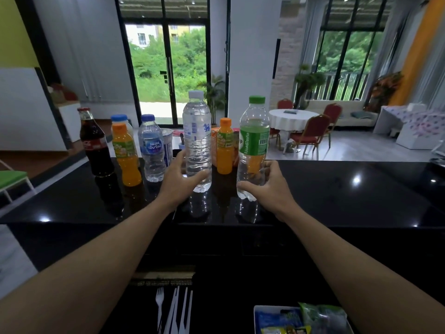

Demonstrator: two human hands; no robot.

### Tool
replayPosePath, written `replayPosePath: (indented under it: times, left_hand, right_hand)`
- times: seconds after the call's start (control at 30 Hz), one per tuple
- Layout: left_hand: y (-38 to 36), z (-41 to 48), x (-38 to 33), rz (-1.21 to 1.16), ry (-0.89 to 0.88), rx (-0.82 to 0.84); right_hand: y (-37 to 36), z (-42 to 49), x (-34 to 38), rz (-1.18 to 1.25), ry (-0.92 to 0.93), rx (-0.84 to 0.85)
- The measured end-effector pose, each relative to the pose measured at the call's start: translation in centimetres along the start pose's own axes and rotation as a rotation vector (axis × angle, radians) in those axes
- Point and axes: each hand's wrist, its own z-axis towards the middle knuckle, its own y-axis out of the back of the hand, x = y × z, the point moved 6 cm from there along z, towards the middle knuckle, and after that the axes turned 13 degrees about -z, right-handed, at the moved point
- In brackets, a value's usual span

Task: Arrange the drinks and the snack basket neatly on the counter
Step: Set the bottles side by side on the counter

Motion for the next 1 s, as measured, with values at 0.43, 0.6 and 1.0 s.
replayPosePath:
  times: [0.43, 0.6, 1.0]
  left_hand:
    - [0.0, -0.2, -0.2, -0.036, 0.022, 0.056]
    - [0.1, -0.1, 0.1, 0.001, 0.007, 0.053]
    - [-0.1, -0.5, -0.7, 0.119, -0.058, 0.023]
  right_hand:
    - [0.3, -0.5, 0.5, 0.015, 0.056, -0.047]
    - [0.0, -0.4, 0.4, 0.023, 0.039, -0.029]
    - [0.4, -0.9, 1.2, -0.081, 0.085, -0.138]
